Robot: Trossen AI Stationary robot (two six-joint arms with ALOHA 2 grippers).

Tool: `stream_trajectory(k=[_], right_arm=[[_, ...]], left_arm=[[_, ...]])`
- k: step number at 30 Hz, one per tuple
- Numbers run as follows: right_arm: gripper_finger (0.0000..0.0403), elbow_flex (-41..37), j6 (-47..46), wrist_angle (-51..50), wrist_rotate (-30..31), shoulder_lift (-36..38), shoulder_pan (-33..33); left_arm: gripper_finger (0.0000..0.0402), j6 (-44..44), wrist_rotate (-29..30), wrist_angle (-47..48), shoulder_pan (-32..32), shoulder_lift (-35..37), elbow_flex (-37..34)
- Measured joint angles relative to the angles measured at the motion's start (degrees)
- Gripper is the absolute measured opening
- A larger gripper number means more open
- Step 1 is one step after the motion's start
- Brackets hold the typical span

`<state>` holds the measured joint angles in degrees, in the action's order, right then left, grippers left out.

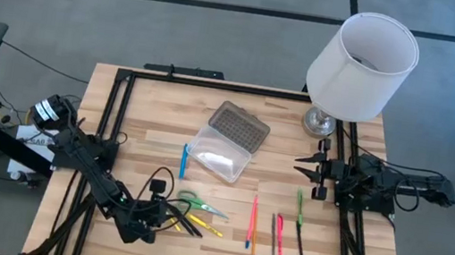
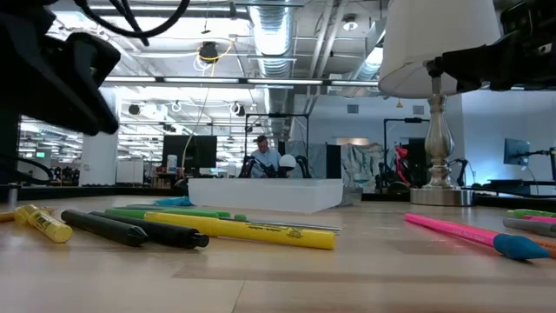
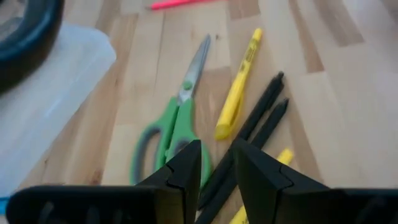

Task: Pick & place school supplies into a supply box
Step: Put the left yellow pen into the gray supply box

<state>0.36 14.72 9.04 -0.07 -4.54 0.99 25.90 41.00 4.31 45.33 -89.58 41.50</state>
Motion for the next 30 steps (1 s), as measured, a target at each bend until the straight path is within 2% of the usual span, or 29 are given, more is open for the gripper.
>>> stream_trajectory(k=[4, 5, 7, 9, 18, 26, 30], right_arm=[[0.0092, 0.0, -0.6, 0.0, 0.0, 0.0, 0.0], [0.0092, 0.0, -0.6, 0.0, 0.0, 0.0, 0.0], [0.0092, 0.0, -0.7, -0.1, 0.0, 0.0, 0.0], [0.0092, 0.0, -0.7, -0.5, 0.0, 0.0, 0.0], [0.0092, 0.0, 4.7, -0.5, 0.2, 0.0, 0.0], [0.0092, 0.0, 6.7, 0.0, 0.2, 0.0, -1.6], [0.0092, 0.0, 6.6, 0.0, 0.2, 0.0, -2.8]], left_arm=[[0.0091, 0.2, 8.4, -2.6, 0.6, -2.1, 0.1], [0.0091, 0.2, 8.6, -3.2, 0.6, -2.7, 0.1], [0.0091, 0.7, 3.9, -2.7, 0.6, -3.2, 0.0], [0.0091, 1.0, 1.9, -3.0, 0.6, -3.2, 0.0], [0.0091, -9.4, 4.0, -2.4, 0.6, -2.5, 0.0], [0.0091, -15.5, 7.5, -1.2, 0.3, -0.6, 0.0], [0.0091, -15.8, 8.6, -1.2, 0.2, -0.3, 0.0]])
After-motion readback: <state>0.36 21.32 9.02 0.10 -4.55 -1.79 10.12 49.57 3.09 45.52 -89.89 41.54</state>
